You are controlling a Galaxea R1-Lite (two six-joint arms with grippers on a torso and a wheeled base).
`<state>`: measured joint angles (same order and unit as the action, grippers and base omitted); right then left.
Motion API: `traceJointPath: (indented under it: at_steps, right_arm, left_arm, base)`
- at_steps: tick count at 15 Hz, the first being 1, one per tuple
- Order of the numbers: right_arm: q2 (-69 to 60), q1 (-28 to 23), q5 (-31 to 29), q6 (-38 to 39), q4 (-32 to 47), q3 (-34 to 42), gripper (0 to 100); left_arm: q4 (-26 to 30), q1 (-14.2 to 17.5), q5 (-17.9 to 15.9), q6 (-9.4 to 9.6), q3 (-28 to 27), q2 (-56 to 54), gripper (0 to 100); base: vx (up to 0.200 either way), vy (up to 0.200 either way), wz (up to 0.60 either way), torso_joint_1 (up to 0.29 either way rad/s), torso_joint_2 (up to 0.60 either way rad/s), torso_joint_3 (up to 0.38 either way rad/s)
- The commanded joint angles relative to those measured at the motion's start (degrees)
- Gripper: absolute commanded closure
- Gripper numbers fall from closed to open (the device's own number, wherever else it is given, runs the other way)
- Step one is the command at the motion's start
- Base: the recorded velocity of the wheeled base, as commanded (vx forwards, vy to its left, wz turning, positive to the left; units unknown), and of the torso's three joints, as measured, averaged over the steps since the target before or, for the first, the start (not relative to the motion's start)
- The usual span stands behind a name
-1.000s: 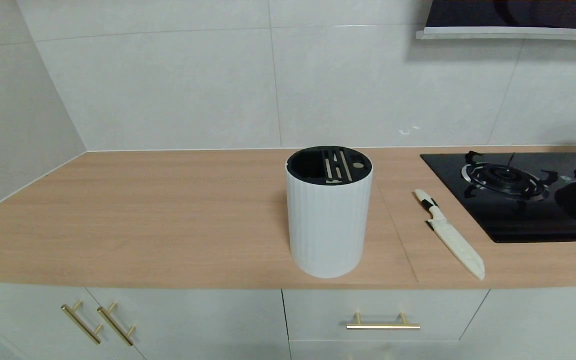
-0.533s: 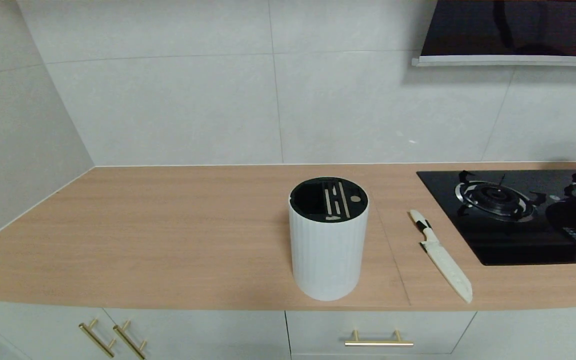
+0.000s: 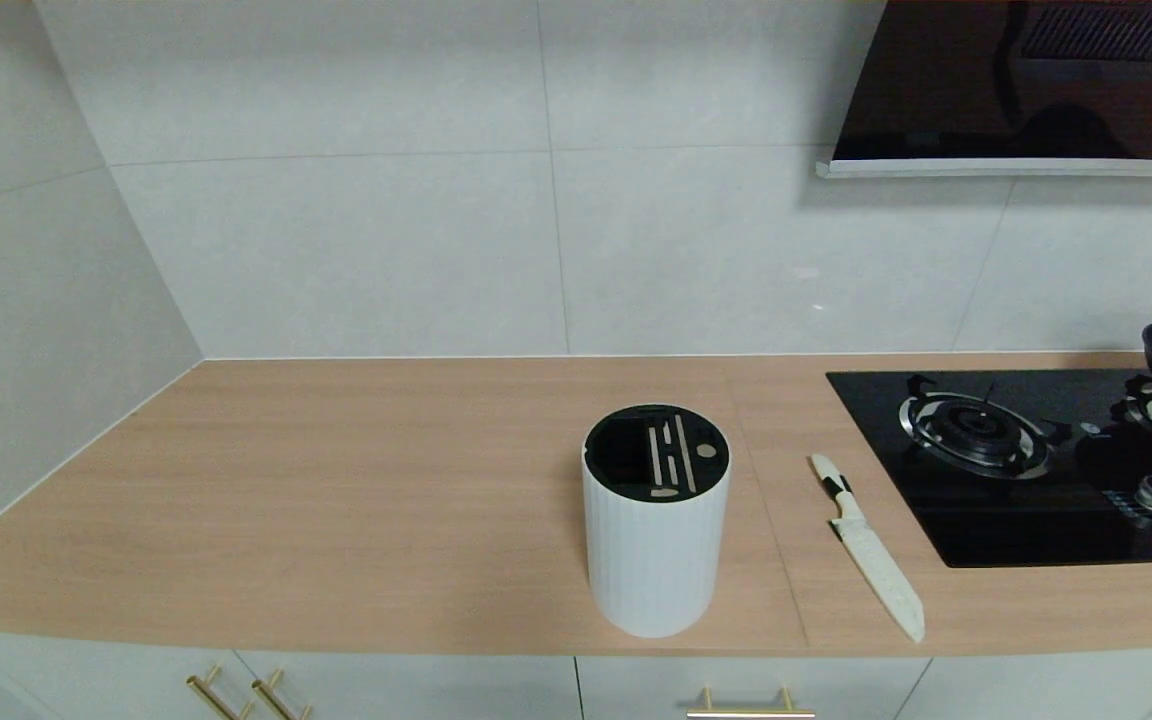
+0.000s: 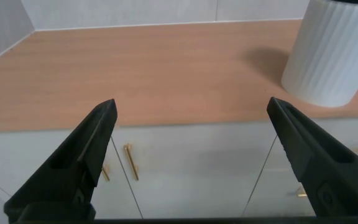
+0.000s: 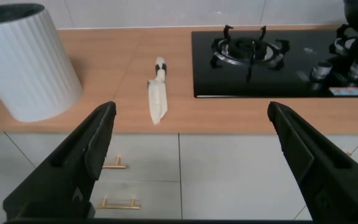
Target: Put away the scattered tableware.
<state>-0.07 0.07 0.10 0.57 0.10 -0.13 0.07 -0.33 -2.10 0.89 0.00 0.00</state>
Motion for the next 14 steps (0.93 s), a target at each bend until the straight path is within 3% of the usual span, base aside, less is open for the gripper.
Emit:
traceJointPath:
  at_steps: [1, 3, 14]
  right_arm:
    - [0.07, 0.01, 0.08, 0.04, -0.01, 0.05, 0]
    - [0.07, 0.01, -0.01, 0.04, -0.01, 0.05, 0]
    - [0.07, 0.01, -0.01, -0.05, -0.01, 0.05, 0]
  left_arm:
    - [0.01, -0.02, -0.01, -0.01, 0.00, 0.09, 0]
    - [0.01, -0.02, -0.01, -0.01, 0.00, 0.09, 0]
    - [0.01, -0.02, -0.01, -0.01, 0.00, 0.09, 0]
  base:
    - [0.000, 0.000, 0.00, 0.183, -0.39, -0.198]
    - [0.000, 0.000, 0.00, 0.146, -0.30, -0.149]
    - [0.000, 0.000, -0.05, 0.003, -0.01, -0.002]
